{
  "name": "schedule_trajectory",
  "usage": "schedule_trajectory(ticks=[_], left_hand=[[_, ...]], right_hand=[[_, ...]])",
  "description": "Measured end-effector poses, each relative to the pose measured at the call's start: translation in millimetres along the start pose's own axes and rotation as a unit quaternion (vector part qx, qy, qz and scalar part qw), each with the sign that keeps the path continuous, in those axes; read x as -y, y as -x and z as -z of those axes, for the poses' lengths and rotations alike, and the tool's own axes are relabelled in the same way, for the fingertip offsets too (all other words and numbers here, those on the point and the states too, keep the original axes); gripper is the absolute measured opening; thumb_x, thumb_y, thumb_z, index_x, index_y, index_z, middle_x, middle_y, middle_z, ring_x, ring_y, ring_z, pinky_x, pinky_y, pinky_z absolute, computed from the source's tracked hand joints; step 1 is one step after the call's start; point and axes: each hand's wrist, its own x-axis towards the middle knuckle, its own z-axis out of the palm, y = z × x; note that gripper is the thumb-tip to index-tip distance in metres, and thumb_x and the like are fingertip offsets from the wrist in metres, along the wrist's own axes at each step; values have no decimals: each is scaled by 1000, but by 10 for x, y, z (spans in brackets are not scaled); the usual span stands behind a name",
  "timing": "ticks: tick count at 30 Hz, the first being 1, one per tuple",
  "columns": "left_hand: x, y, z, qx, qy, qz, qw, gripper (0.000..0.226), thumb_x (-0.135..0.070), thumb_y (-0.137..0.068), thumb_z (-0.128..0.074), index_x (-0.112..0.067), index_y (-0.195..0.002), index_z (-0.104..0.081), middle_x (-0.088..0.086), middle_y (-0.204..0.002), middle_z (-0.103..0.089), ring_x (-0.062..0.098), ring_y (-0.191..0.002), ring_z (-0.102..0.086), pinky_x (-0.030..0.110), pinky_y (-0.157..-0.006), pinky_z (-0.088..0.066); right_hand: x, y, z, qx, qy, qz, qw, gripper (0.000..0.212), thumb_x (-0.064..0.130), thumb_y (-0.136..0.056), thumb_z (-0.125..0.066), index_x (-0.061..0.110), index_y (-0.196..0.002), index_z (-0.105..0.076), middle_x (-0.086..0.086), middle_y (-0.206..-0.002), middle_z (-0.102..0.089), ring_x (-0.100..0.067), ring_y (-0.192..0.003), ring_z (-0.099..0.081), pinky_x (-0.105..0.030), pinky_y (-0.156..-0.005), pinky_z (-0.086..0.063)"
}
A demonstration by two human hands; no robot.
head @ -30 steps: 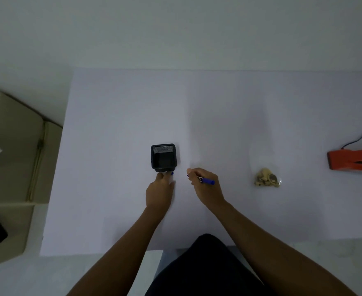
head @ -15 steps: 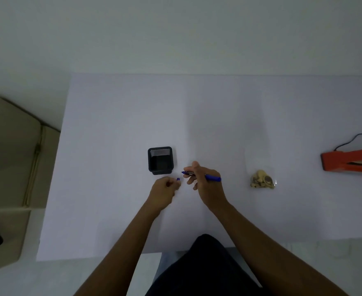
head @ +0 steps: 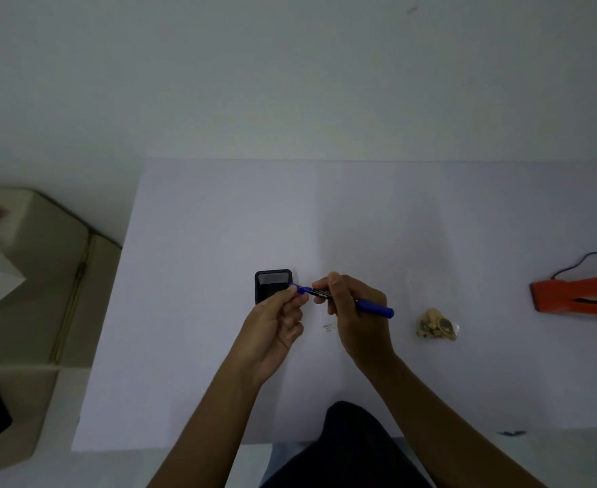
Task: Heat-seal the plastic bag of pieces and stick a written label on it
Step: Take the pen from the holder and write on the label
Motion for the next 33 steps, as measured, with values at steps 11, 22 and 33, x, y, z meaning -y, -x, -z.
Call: schedule_trajectory(ticks=[11, 22, 33], left_hand=[[-55, 40, -92, 6, 51, 13, 999, 21, -15, -92, -60, -1, -109, -62, 12, -85, -65, 7, -51, -45, 17, -41, -39], [-131, 27, -129, 48, 37, -1, 998, 24, -16, -95, -56, -1, -112, -65, 14, -89, -69, 8, -56, -44, 17, -44, -40], [-458, 98, -23, 83, -292, -95, 948, 36, -29, -105, -39, -5, -85, -57, 15, -74, -49, 12, -50, -31, 25, -48, -27]], right_hand=[[90, -72, -24, -31, 35, 12, 999, 45, 30, -99, -47, 1, -79, -74, 4, -65, -68, -1, -59, -63, -10, -60, -45], [91, -195, -146, -50, 52, 39, 997, 42, 27, -100, -47, 1, -79, -73, -7, -65, -70, -10, -61, -68, -23, -59, -55], [228, -342, -320, -60, -87, -109, 988, 40, 21, -98, -51, 1, -68, -69, -12, -53, -61, -11, -49, -57, -18, -50, -46]])
